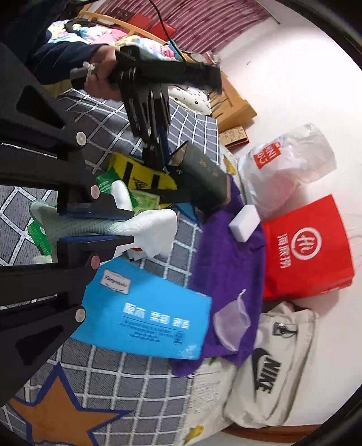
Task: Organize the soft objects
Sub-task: 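Lift the white glove out of the pile with the right tool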
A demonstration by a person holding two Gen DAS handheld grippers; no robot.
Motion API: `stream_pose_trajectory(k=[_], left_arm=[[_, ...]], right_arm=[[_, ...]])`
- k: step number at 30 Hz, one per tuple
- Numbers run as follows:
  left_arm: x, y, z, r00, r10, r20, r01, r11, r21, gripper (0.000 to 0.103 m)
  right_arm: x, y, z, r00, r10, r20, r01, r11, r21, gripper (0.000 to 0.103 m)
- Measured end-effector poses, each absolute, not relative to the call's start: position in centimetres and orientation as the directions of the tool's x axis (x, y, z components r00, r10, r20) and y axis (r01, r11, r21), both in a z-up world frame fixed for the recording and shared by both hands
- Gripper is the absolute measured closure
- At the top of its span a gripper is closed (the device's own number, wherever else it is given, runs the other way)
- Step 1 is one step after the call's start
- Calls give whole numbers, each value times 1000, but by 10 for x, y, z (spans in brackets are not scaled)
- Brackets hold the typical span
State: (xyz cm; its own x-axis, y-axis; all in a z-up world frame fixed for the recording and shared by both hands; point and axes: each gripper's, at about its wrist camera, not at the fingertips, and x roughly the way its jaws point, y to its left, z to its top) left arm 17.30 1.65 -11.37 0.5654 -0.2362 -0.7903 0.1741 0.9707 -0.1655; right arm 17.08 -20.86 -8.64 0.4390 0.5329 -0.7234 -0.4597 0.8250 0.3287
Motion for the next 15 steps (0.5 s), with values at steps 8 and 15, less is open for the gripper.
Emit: stream_pose_trajectory(k=[8,15], left_arm=[[171,25,-117,560,-268,-784,169,963,-209,95],[173,14,-128,523,-261,-811,181,964,-194,70]], right_arm=[[165,-213,-73,479,540,-692,-462,826,325,94],[162,-210,-68,497,523,-692,-473,832,289,94]])
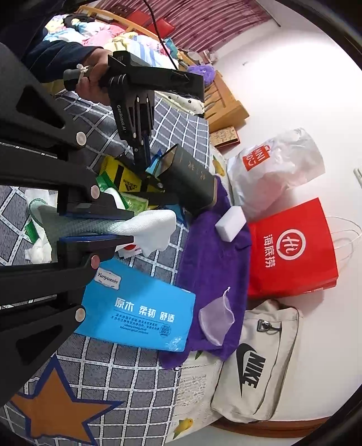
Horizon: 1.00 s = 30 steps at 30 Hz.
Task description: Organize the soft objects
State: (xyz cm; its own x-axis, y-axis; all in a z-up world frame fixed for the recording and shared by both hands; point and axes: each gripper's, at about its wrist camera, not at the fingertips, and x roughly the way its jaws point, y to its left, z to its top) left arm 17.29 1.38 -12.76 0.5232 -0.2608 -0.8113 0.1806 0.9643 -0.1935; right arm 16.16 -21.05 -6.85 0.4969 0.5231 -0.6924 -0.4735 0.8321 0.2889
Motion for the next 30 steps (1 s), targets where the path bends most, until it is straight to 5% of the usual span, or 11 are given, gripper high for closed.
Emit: stream_pose_trajectory(k=[8,15,30], left_arm=[[178,4,-144,495,-249,-832,177,967,-184,66],[175,11,-133,505,-232,-831,163,972,-172,82],[172,24,-109,521,-232,-821,139,973,-187,83]], right_arm=[[161,-207,-76,480,527,-701,-477,828,295,94],[161,-208,-71,491,525,-695,-478,829,288,94],[171,-208,-52,515,528,-675,-483,829,280,94]])
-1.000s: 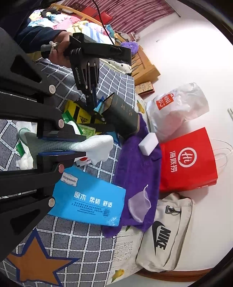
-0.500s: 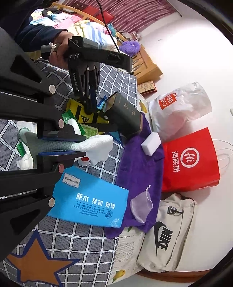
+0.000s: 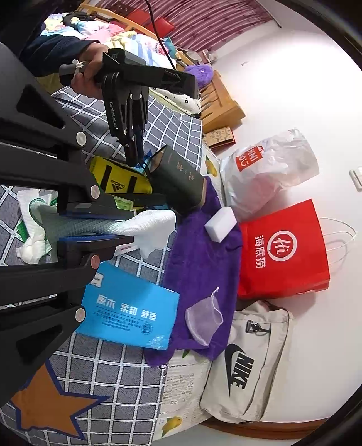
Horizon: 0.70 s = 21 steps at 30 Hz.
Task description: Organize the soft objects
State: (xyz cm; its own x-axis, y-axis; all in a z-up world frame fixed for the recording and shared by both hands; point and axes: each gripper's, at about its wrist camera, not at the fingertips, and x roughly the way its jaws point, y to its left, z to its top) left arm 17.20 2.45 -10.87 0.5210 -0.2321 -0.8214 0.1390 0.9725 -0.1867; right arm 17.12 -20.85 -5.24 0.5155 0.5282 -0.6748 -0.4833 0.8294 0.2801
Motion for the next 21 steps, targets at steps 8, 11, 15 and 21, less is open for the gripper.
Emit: stream_pose_trajectory(k=[8,11,15,21], left_arm=[[170,20,-94,525,-263,-810,167,964,-205,83],[170,19,-86,535,-275,-799,167,961,-219,83],[178,22,-73,559,-274,-783,158,962,-223,83],[203,24,-54,590,-242,-771,145,970,-194,83]], right_arm=[[180,-208,-44,525,534,-662,-487,827,281,94],[185,-209,-41,536,529,-658,-481,832,278,94],[196,-212,-36,560,501,-659,-456,851,259,94],[219,-214,-29,590,467,-658,-428,873,236,94]])
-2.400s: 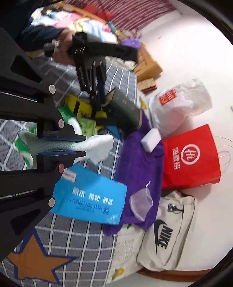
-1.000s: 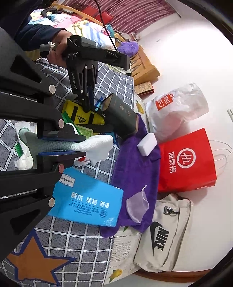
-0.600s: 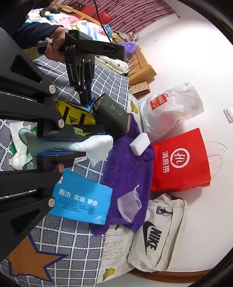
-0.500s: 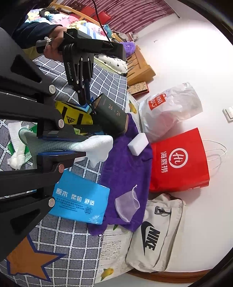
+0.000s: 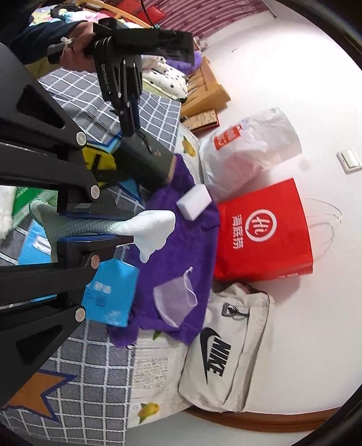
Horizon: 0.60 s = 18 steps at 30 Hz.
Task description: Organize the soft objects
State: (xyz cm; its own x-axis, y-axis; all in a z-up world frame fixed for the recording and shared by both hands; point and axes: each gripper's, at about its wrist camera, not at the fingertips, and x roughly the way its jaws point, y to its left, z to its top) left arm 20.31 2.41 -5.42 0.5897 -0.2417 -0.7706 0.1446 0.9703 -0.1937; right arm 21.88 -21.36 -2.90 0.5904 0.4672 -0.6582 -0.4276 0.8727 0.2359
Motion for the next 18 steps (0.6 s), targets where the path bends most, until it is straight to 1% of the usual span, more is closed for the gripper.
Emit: stream_pose_trajectory(k=[11,18], left_arm=[[255,28,-36,607,-211,-766,120,977,-174,83],[289,29,-37,607,-183,-773,115,983,-142,83]], right_arm=[[267,-220,-13,627,464,-626,-402,881,250,94],[298,-227,-17,637,438,-635,-372,896,245,94]])
